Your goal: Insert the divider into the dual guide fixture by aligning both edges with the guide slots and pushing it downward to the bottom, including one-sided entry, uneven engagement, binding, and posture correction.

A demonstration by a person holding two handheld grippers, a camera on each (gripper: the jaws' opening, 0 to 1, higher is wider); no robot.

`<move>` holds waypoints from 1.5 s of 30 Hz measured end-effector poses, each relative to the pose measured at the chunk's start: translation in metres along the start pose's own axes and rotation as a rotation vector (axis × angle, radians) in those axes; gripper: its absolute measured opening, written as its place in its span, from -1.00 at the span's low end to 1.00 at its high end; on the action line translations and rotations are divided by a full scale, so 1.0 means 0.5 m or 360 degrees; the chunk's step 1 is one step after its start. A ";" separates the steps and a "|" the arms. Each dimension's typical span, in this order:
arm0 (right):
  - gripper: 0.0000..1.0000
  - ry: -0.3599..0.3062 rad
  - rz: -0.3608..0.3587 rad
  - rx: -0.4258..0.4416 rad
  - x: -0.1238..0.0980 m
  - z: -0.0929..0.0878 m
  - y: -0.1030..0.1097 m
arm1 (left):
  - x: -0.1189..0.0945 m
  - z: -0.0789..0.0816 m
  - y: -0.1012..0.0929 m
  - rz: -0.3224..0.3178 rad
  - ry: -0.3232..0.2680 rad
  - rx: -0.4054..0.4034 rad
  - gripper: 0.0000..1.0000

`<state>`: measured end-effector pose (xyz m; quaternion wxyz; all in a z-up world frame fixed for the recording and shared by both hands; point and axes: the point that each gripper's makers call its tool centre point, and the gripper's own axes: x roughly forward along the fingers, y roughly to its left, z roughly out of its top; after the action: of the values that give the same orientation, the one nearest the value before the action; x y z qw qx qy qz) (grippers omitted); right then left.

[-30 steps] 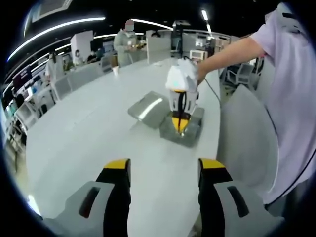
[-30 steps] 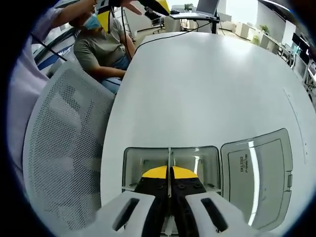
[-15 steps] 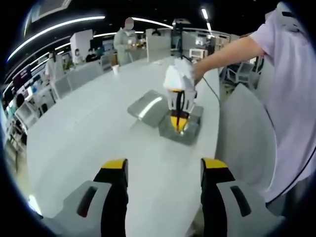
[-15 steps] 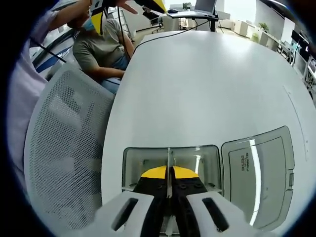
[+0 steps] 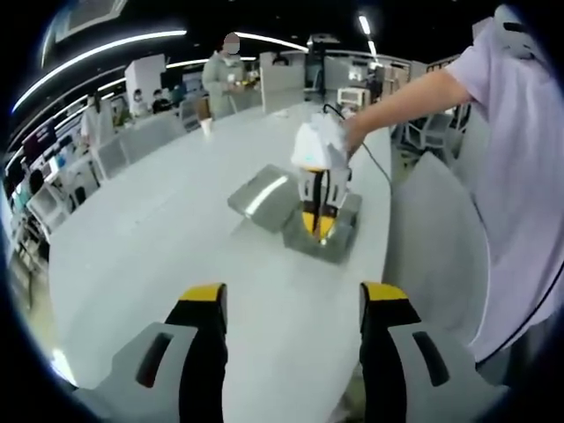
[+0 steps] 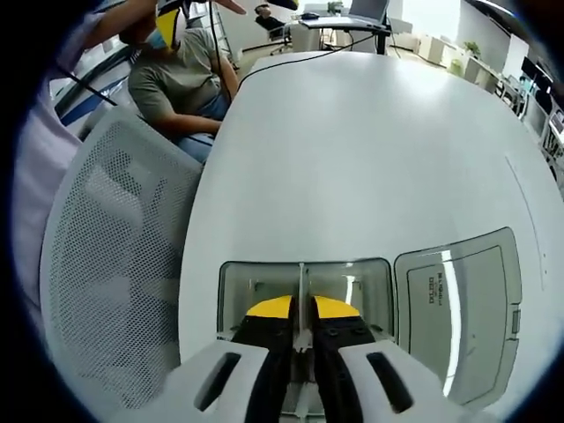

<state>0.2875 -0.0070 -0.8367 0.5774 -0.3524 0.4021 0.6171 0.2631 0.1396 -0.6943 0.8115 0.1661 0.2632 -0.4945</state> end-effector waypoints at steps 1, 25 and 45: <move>-0.95 -0.0006 0.0000 0.0004 -0.003 0.000 0.000 | 0.000 0.002 -0.003 -0.0004 -0.0004 -0.0008 0.19; -0.80 -0.0359 -0.0210 0.0284 -0.116 0.004 0.004 | 0.018 0.048 -0.035 -0.0048 -0.0054 0.0043 0.20; -0.65 -0.0618 -0.0485 0.0664 -0.254 -0.108 0.035 | 0.066 0.077 -0.065 -0.0108 -0.0082 0.0069 0.20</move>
<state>0.2793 -0.1105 -0.7441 0.7889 -0.1582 0.3447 0.4835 0.2568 0.0808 -0.6830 0.7971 0.1617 0.2369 -0.5314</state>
